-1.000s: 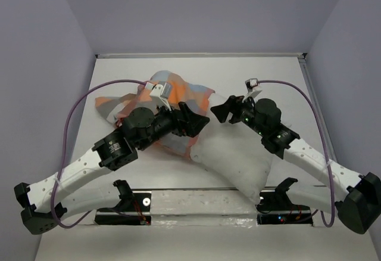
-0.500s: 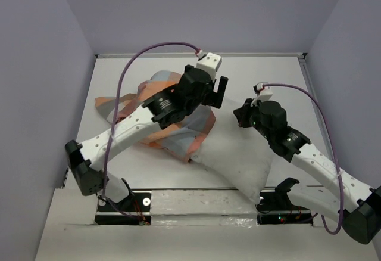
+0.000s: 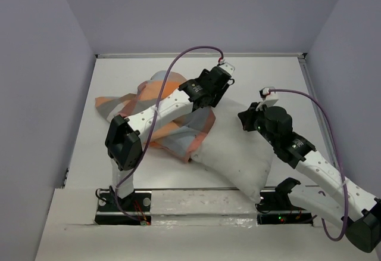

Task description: Put the pillow into the pillowcase

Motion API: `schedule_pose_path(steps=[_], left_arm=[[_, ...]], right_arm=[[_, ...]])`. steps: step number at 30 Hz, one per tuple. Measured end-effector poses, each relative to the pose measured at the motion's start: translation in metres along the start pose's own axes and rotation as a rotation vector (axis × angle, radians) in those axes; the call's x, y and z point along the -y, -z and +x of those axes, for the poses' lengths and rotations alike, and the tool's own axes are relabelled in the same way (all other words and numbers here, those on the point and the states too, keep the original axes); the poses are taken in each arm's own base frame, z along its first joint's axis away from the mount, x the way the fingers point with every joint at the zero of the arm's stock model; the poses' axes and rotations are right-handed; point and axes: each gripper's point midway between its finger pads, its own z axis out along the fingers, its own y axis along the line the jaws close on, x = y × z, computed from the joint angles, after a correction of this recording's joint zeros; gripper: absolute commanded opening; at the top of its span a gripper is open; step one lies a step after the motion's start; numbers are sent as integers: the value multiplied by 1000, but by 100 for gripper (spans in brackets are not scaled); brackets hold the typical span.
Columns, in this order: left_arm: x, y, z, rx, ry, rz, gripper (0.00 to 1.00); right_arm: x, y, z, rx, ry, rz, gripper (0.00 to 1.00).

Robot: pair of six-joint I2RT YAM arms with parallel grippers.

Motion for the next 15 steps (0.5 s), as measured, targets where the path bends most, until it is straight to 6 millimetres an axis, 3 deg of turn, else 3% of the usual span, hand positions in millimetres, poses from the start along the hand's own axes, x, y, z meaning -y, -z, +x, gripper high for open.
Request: schedule_pose_path(steps=[1,3,8,11,12,15], left_arm=[[-2,1,-3,4,-1,-2,44],[-6,3,-8,13,2,-11,36],[-14,2,-9,18,1,-42,5],[-16,0,-18,57,25,-57,0],[-18,-1,-19,65,31,-65,0],[-21,-2,-23,86,45,-80,0]], right_arm=[[0,1,-1,4,-1,-1,0],[0,1,0,4,-1,-2,1],[0,-2,5,-11,-1,-4,39],[1,-10,7,-33,14,5,50],[-1,-15,6,-44,18,5,63],[-9,-38,-9,-71,43,-17,83]])
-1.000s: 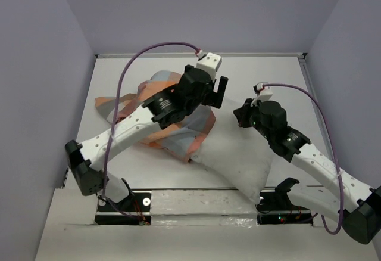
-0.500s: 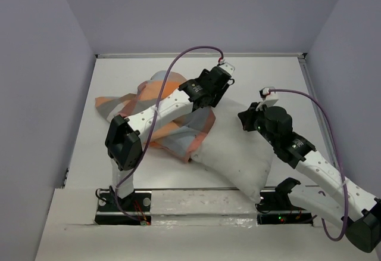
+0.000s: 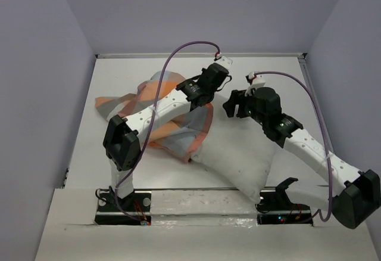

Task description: Put the pillow into the pillowcase

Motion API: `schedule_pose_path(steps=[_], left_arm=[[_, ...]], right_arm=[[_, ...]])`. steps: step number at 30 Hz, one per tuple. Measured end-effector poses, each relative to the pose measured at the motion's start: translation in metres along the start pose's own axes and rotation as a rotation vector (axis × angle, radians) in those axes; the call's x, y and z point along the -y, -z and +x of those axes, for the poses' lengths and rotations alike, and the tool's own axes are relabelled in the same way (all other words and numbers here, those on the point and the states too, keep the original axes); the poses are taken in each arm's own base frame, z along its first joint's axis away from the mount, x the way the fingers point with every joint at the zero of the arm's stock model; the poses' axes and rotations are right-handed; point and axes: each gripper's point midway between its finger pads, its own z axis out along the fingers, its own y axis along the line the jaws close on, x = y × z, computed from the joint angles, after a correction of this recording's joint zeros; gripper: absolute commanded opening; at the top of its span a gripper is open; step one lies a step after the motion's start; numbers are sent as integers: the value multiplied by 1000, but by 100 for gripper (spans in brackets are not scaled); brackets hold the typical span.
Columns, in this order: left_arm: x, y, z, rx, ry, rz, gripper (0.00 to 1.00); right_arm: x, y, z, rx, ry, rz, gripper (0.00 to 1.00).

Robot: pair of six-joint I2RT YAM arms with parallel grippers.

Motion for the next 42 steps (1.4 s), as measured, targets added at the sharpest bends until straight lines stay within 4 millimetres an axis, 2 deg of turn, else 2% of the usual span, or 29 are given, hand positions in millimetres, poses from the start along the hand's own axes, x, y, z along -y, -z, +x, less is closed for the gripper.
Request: schedule_pose_path(steps=[1,4,7,10,12,13,14,15,16,21,25,27,30,34,36,38,42], left_arm=[[0,0,-3,16,12,3,0],[-1,9,-11,53,38,24,0],[-3,26,-29,113,92,66,0],[-5,48,-52,192,168,128,0],[-5,60,-62,229,215,171,0],[-4,63,-64,238,234,191,0],[-3,64,-65,242,252,208,0],[0,66,-66,249,273,232,0],[3,66,-67,251,294,259,0],[26,66,-65,244,386,393,0],[48,80,-54,236,465,526,0],[54,93,-53,243,502,576,0],[64,116,-60,267,540,637,0],[78,139,-72,310,596,696,0],[92,146,-69,299,617,731,0],[104,145,-63,274,632,739,0],[110,131,-62,261,686,705,0]], right_arm=[[-5,-7,-7,-8,29,-29,92],[-11,-21,-22,-3,84,-90,98],[-6,-33,-20,-31,93,-128,95],[-1,-53,0,-103,72,-153,86],[-11,-61,22,-177,36,-230,68],[-19,-59,28,-190,17,-283,55],[-27,-56,34,-198,-4,-335,27],[-36,-49,37,-197,-38,-395,17],[-44,-43,36,-189,-46,-448,0],[-82,-1,24,-151,-134,-695,0],[-90,9,8,-102,-140,-737,0],[-93,8,-2,-62,-144,-745,0],[-93,0,-13,-9,-161,-735,0],[-86,-31,-23,60,-221,-685,0],[-83,-46,-22,73,-262,-670,0],[-78,-62,-19,83,-312,-650,0],[-69,-76,-16,91,-402,-596,0]])
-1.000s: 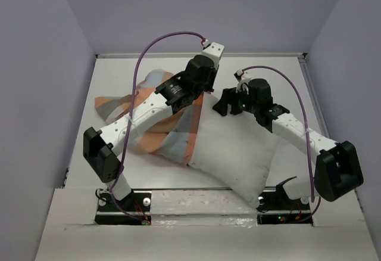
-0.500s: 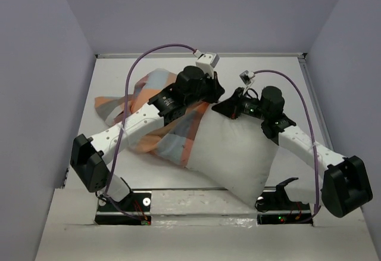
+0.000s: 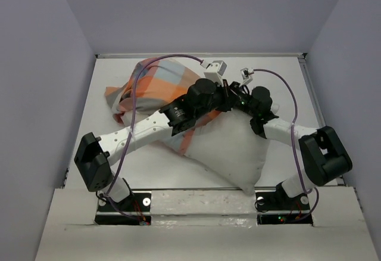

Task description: Put the pillow into the pillowcase

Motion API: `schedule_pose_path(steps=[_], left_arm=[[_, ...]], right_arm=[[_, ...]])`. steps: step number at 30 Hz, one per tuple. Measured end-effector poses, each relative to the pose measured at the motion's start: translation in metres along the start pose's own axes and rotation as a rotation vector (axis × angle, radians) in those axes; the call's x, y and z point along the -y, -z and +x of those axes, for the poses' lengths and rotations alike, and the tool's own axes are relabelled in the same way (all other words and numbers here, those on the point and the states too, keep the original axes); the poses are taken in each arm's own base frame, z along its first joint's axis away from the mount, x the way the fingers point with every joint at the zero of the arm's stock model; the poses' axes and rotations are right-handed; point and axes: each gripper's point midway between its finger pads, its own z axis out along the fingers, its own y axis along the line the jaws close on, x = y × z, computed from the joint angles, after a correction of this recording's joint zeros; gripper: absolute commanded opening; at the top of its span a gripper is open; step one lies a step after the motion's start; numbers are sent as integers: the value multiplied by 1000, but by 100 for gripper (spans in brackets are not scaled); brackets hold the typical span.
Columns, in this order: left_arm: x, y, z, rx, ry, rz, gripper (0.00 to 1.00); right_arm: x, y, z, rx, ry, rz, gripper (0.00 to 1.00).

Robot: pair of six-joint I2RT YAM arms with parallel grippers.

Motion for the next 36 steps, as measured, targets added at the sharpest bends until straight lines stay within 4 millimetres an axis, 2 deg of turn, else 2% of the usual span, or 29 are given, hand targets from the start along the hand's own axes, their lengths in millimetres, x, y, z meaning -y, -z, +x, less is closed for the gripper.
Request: schedule_pose_path(steps=[3,4,5,7,8,10,13,16,20,22,24,25,27,29,30,32,33,36], left_arm=[[-1,-11,-1,28,51,-3,2],[-1,-15,-1,41,71,0,7],[-1,-18,-1,56,93,4,29],[-4,-21,3,62,110,0,55],[-8,-22,4,71,113,-10,78],[-11,-21,6,86,126,-15,99],[-13,-7,9,102,93,-38,99],[-23,20,12,106,46,-82,99],[-46,77,7,159,21,-144,99],[-63,109,6,208,31,-182,99],[-86,133,16,227,48,-234,99],[-101,139,26,223,52,-273,99],[-122,146,44,200,48,-331,99],[-146,149,66,154,19,-413,98],[-153,148,71,140,6,-440,97],[-169,140,85,91,-49,-510,94],[-176,137,92,67,-83,-538,93],[-192,130,101,26,-174,-604,84]], right_arm=[[9,0,-6,50,-42,72,0],[10,1,-7,62,-49,87,0],[14,2,-10,82,-62,117,0],[18,4,-13,99,-70,144,0],[20,4,-15,108,-76,160,0],[29,7,-17,127,-87,206,0],[45,15,-15,134,-104,268,1],[57,29,-19,152,-107,313,7],[74,43,-24,148,-83,385,17],[81,49,-27,132,-66,432,21],[86,55,-35,115,-36,481,32],[86,58,-40,105,-13,502,51],[83,65,-54,120,17,528,65],[73,76,-73,138,70,556,71],[63,83,-88,158,107,566,71],[48,90,-106,171,163,574,72],[34,95,-116,184,195,565,72],[4,113,-128,209,262,541,71]])
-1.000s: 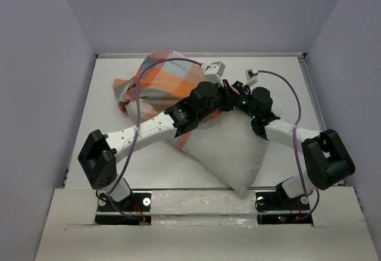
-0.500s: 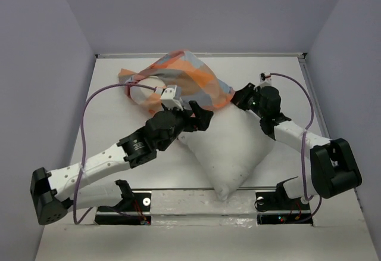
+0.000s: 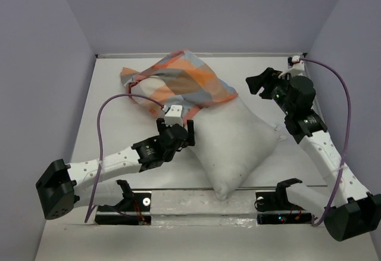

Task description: Put the pillow into the pillowcase

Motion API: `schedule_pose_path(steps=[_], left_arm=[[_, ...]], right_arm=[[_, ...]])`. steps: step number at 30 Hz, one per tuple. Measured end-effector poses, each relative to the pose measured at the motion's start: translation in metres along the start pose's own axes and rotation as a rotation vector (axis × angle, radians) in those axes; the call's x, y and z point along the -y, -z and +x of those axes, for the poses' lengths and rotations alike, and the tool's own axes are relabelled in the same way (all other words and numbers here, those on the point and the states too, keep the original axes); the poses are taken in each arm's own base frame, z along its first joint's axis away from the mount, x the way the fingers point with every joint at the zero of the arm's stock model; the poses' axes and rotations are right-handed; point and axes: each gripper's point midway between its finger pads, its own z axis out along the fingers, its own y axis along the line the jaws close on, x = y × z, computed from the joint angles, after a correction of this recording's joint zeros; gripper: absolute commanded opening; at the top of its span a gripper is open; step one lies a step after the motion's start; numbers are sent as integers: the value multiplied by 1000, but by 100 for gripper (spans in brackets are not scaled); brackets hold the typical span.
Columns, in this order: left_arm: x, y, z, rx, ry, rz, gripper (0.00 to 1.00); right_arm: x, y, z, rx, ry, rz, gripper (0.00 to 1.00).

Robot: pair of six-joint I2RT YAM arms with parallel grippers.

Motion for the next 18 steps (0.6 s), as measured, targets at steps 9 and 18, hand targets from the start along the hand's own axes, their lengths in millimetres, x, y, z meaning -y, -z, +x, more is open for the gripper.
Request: schedule_pose_path(steps=[9,18], left_arm=[[-15,-23,-31,100,-91,-108,59],[-42,-34,-59,169,-94,-188,3]], right_arm=[[-45,48,29,-114,72,-221,73],[-103,61,138,-395,213,-401,96]])
